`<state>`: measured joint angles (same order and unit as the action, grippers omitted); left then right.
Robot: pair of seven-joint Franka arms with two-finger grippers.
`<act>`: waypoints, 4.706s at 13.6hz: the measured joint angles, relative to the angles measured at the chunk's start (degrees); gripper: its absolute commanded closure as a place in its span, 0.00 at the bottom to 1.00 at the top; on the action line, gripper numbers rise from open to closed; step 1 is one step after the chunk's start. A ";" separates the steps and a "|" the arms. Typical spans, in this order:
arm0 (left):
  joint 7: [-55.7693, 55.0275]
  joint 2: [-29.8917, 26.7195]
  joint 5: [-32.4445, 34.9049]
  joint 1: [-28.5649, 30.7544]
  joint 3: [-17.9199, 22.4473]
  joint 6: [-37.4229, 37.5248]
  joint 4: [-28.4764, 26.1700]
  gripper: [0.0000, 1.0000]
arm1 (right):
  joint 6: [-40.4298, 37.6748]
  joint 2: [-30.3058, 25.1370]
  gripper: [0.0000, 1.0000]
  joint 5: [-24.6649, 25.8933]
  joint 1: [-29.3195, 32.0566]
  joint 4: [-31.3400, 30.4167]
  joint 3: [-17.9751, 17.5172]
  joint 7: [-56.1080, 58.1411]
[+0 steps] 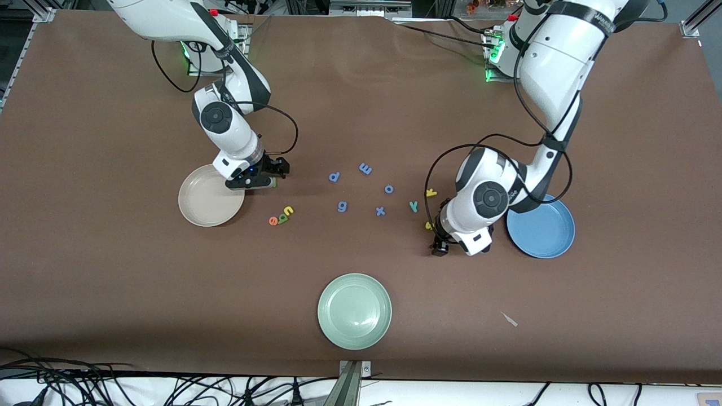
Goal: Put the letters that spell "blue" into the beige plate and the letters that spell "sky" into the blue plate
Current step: 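Grasp the green l with the right gripper while the left gripper grasps yellow s, then drop the green l on the white plate while the left gripper drops the s, then grasp the orange e with the right gripper while the left gripper grasps yellow k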
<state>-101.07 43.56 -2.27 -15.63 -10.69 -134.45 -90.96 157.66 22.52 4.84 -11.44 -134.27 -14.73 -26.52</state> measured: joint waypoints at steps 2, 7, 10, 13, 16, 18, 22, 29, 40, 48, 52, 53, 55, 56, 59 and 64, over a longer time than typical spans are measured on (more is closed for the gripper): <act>-0.57 0.80 0.00 -0.20 0.02 -0.42 0.00 0.16 | 0.42 0.57 0.21 0.01 -0.24 0.12 0.00 -0.11; -2.80 1.29 0.00 -0.37 0.02 -0.40 -0.23 0.25 | 0.47 0.44 0.59 0.15 -0.86 0.27 -0.01 -0.62; -3.54 1.30 0.00 -0.55 0.00 -0.36 -1.35 0.47 | 0.47 0.38 0.92 0.19 -0.88 0.39 0.00 -0.62; -4.15 1.18 0.00 -0.61 -0.09 -0.51 -1.38 0.90 | 0.46 0.32 1.00 0.19 -1.01 0.56 -0.12 -0.62; -4.21 0.80 -0.01 -0.67 -0.16 -0.15 -1.39 1.00 | -3.61 0.30 1.00 0.59 -0.95 2.47 0.00 -0.62; -4.21 0.77 -0.01 -0.67 -0.13 -0.16 -1.39 1.00 | -10.07 -0.29 1.00 0.94 -0.86 5.98 0.06 -0.57; 0.94 -2.67 0.01 0.70 0.66 6.89 -0.34 1.00 | -19.82 -2.90 1.00 1.26 -0.84 10.74 2.66 5.20; 29.11 -8.26 3.51 13.71 1.28 24.15 -0.71 1.00 | -25.48 -3.35 0.99 1.30 -0.56 13.71 12.30 22.46; 48.50 -9.40 3.70 22.88 0.49 20.44 -8.72 0.00 | -24.48 -3.56 0.18 1.00 -0.90 15.02 10.05 16.13; 15.91 -15.49 3.66 22.02 -11.46 25.73 -6.67 0.00 | -29.33 8.56 0.18 0.79 -4.42 32.77 5.68 -7.64; -2.89 -15.21 3.67 18.79 -14.85 16.71 -11.34 0.00 | -25.90 11.99 0.18 0.66 -4.33 33.10 5.84 -13.24; -7.06 -15.14 3.67 17.44 -14.87 13.56 -13.33 0.00 | -25.47 12.44 0.18 0.66 -4.30 33.15 5.88 -13.75; -13.75 -15.01 3.67 14.98 -14.89 6.95 -17.58 0.00 | -23.72 13.22 0.18 0.66 -4.20 33.19 6.04 -13.88; -16.09 -14.98 3.67 14.21 -14.89 3.57 -19.56 0.00 | -22.74 13.64 0.18 0.66 -4.15 33.21 6.06 -13.89; -19.76 -14.83 3.67 13.38 -14.88 -5.22 -25.36 0.02 | -21.13 14.77 0.18 0.67 -4.12 33.24 6.14 -13.90; -21.40 -14.13 3.67 12.36 -14.88 -15.61 -30.98 0.10 | -18.91 16.56 0.18 0.76 -4.11 33.26 6.42 -13.90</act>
<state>-122.48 29.43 1.40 -3.27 -25.57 -150.07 -121.95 138.75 39.08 5.60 -15.55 -101.01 -8.31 -40.42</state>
